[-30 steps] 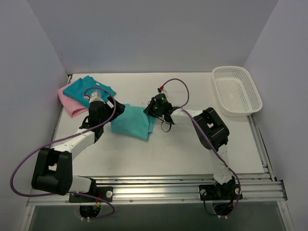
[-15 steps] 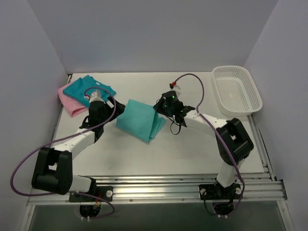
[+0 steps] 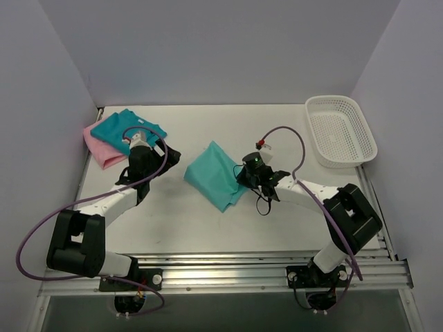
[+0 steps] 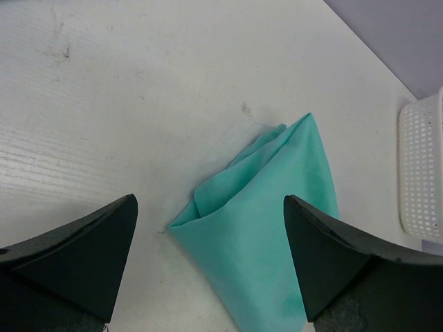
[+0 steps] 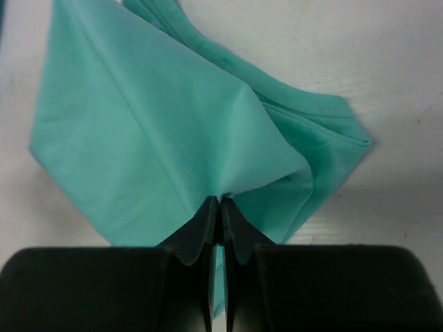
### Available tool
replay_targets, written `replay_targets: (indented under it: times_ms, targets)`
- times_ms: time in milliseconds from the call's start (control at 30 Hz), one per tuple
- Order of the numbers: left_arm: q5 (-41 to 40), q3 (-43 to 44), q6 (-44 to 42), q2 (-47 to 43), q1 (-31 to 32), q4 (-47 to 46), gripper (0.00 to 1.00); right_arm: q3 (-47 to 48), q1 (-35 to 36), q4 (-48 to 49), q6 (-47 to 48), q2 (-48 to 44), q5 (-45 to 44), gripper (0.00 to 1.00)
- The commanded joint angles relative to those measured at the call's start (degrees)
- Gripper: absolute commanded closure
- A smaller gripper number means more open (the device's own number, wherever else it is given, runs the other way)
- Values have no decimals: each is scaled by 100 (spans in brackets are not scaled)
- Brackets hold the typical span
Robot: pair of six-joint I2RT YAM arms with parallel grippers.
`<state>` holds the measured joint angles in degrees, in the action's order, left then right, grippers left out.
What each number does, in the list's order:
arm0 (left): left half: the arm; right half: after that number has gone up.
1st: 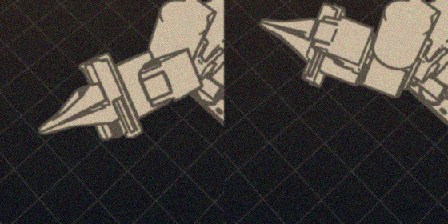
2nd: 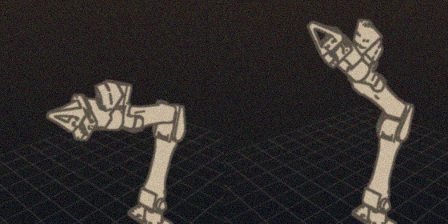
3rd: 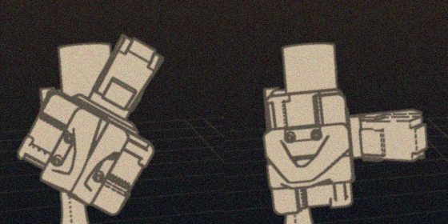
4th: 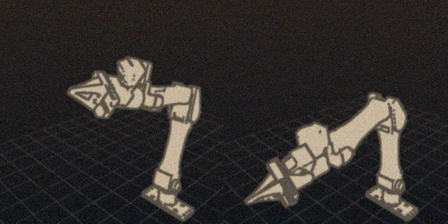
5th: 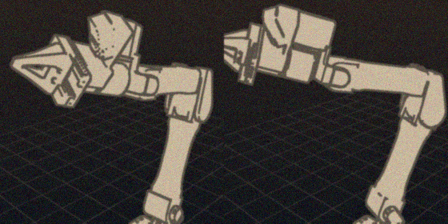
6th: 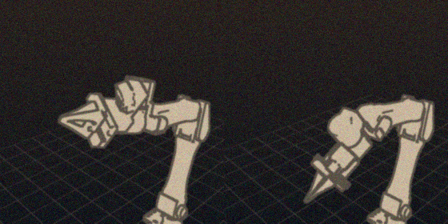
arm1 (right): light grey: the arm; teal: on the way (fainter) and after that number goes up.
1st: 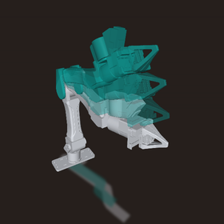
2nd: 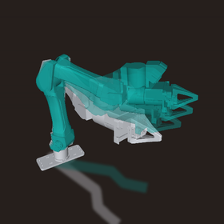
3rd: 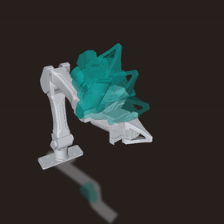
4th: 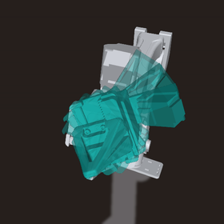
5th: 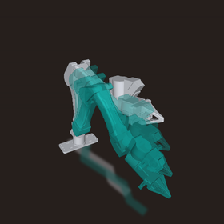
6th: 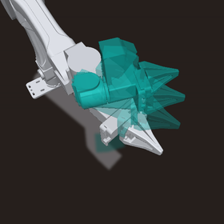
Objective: Fold and stack the t-shirts
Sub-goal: Fold the long partially folded tshirt into a neat square
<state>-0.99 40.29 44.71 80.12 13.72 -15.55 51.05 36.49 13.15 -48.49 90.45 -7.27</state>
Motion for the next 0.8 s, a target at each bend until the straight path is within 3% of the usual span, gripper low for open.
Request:
replay_targets:
  times_ms: [0, 300, 767]
  targets:
    - [73, 49, -85, 74, 17, -308, 5, -261, 42, -49, -283, 130, -485, 100]
    - [82, -39, -182, 22, 17, -273, 5, -429, 7, -277, -907, 280, -1364, 100]
    - [230, 14, -164, 268, 17, -449, 5, -938, 16, -1930, -1558, -1653, -2349, 100]
